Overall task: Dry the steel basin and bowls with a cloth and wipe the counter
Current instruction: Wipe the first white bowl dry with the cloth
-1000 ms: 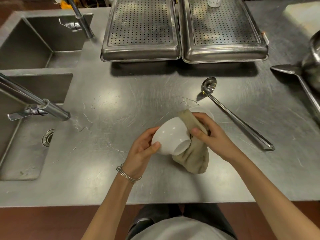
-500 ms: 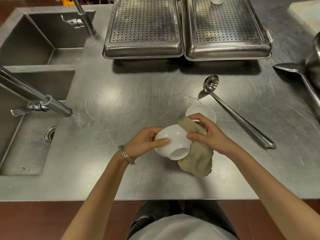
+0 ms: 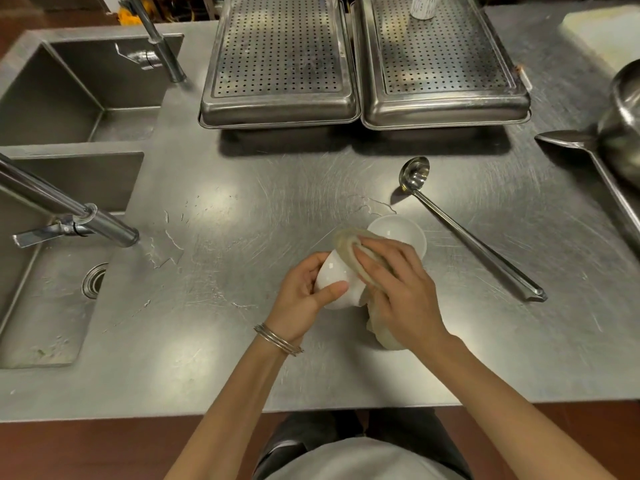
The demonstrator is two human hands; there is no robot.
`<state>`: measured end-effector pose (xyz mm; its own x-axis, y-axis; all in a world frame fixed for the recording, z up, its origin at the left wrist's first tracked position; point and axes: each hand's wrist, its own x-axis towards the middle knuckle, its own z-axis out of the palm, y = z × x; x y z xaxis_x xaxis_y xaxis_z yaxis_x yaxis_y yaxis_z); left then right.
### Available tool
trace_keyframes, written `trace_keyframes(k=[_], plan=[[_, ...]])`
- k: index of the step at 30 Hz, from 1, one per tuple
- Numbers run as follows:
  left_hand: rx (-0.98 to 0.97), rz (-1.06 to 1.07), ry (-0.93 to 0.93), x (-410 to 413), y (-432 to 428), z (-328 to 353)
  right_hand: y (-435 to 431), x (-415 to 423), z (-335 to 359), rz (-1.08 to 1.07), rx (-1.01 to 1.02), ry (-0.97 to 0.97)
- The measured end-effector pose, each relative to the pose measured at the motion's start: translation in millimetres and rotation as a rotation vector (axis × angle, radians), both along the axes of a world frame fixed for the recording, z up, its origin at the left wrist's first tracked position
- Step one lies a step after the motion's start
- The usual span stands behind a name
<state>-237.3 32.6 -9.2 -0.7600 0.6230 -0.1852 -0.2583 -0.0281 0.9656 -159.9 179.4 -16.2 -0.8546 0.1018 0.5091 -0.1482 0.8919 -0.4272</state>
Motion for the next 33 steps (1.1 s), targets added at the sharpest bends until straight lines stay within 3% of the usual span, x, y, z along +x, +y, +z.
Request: trace_keyframes(k=[2, 5, 7, 11, 14, 19, 24, 27, 29, 32, 33], plan=[[0.012, 0.025, -0.009, 5, -1, -1, 8, -4, -3, -0.062, -0.073, -0.052], [0.093, 0.049, -0.072, 12, -11, -2, 25, -12, -10, -0.224, -0.518, -0.280], [0.179, 0.030, -0.139, 10, -17, 4, 33, -11, -1, -0.281, -0.685, -0.294], [0.144, -0.030, -0.099, 1, -14, 14, 26, -9, 40, -0.151, -0.601, -0.086], [0.134, -0.031, -0.063, 0, -8, 15, 19, -18, 42, -0.042, -0.345, -0.145], [0.206, 0.098, -0.259, 10, -10, -4, 13, -1, 8, -0.132, -0.701, -0.305], [0.317, 0.258, -0.525, 12, -8, -20, 18, 30, -18, -0.148, -0.846, -0.423], [0.337, 0.337, -0.564, 6, -3, -17, 18, 22, -5, -0.284, -0.658, -0.275], [0.320, 0.356, -0.573, 10, 6, -12, 2, 7, 5, -0.241, -0.494, -0.170], [0.347, 0.381, -0.614, 15, 18, -6, -28, -5, 1, -0.174, -0.204, -0.161], [0.363, 0.401, -0.638, 14, 19, -5, -36, -3, -1, -0.190, -0.243, -0.185]])
